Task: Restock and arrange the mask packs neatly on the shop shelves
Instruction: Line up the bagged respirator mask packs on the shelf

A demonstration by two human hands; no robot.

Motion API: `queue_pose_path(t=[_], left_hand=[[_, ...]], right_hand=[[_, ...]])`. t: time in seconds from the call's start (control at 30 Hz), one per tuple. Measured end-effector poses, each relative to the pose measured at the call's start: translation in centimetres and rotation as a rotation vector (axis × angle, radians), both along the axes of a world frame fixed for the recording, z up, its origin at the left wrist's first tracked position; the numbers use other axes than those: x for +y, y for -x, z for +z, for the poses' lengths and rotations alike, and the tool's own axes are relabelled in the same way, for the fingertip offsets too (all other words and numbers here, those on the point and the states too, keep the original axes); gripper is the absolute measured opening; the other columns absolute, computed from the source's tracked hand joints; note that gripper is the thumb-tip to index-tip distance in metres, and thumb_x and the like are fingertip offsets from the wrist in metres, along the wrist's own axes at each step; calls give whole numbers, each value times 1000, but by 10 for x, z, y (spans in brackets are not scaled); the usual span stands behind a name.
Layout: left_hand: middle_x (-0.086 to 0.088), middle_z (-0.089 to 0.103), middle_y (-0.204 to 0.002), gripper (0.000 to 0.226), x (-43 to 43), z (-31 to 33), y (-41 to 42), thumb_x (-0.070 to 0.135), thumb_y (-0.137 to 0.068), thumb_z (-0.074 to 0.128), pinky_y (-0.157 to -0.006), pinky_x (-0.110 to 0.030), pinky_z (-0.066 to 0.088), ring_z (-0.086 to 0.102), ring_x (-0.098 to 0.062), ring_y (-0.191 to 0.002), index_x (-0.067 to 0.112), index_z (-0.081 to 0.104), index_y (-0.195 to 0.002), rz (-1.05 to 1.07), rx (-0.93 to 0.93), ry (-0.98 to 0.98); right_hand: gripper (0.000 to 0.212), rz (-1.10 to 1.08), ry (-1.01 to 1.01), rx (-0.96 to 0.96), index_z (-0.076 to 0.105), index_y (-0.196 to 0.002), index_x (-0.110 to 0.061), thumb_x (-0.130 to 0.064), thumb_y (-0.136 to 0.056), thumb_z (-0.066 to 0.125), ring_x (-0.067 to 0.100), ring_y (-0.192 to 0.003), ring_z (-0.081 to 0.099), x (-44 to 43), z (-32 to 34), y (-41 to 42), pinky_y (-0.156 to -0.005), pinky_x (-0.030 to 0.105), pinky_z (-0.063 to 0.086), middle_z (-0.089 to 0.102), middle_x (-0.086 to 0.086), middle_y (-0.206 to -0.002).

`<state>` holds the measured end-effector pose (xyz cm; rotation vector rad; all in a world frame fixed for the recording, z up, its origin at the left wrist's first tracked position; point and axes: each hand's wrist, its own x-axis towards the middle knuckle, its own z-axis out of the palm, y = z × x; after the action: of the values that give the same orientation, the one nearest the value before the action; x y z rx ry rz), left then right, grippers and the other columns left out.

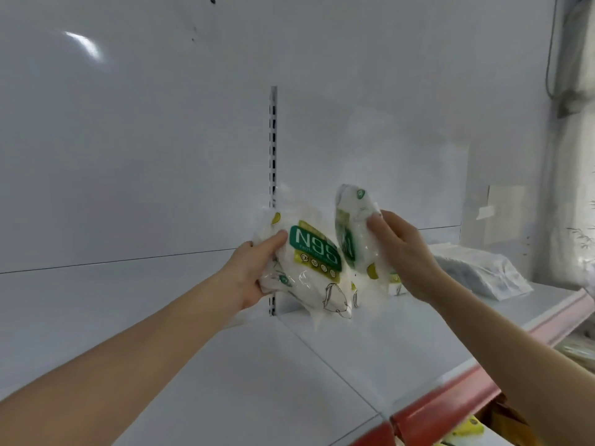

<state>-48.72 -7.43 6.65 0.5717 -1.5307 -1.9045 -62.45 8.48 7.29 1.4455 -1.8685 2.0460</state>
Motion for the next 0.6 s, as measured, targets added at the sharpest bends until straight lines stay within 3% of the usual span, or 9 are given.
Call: queue_pose_path(t=[0.07,0.17,0.27,0.4,0.47,0.5,0.57,0.6], left_hand=[[-10,71,-97,34,2,-8,8,31,-86,63,-55,-33,56,69,-25,-75,9,61,-113,28,-61,-33],[-8,70,-80,21,10,-23,19,29,-89,59,-45,-31,56,67,-21,-53,11,64,-100,52,-126,-95],[-7,70,-72,20,20,-41,27,29,-90,58,-46,-30,55,66,-20,-50,10,64,-89,93,-222,-156],[-11,70,-84,30,41,-55,25,30,-89,60,-51,-31,57,67,-23,-61,6,64,-105,150,-388,-140],[-15,70,-94,43,48,-56,24,33,-87,63,-68,-37,58,68,-27,-76,1,58,-115,287,-494,10],[-15,65,-110,54,51,-56,24,34,-86,63,-81,-36,54,65,-27,-92,-1,49,-125,372,-583,160],[-13,45,-136,69,59,-53,23,38,-87,60,-95,-33,40,49,-24,-115,3,30,-138,606,-782,580],[-11,39,-141,71,66,-49,25,39,-87,59,-99,-32,36,43,-23,-122,5,27,-141,707,-771,765]], right_hand=[[28,19,50,-188,57,-88,-17,-36,-98,40,28,-78,56,0,3,24,-74,47,51,59,14,-88],[27,157,122,-474,58,-96,-18,-35,-99,37,26,-84,65,3,6,61,-76,45,54,67,11,-96],[27,296,128,-679,62,-112,-16,-32,-97,46,24,-88,70,2,1,96,-74,41,57,71,9,-102],[37,503,60,-739,61,-121,-17,-31,-98,36,28,-99,68,-1,-5,132,-80,45,56,69,9,-113],[41,635,16,-741,58,-126,-15,-28,-96,33,32,-109,63,-2,-7,144,-91,51,49,64,11,-122],[42,687,10,-743,59,-124,-14,-25,-94,34,33,-110,62,-3,-8,146,-92,52,48,63,11,-123],[40,790,-2,-751,70,-109,-10,-19,-85,39,33,-103,65,-4,-11,147,-81,50,55,67,13,-116],[38,841,-9,-760,75,-97,-9,-17,-79,42,33,-95,68,-3,-12,143,-70,47,58,69,14,-109]])
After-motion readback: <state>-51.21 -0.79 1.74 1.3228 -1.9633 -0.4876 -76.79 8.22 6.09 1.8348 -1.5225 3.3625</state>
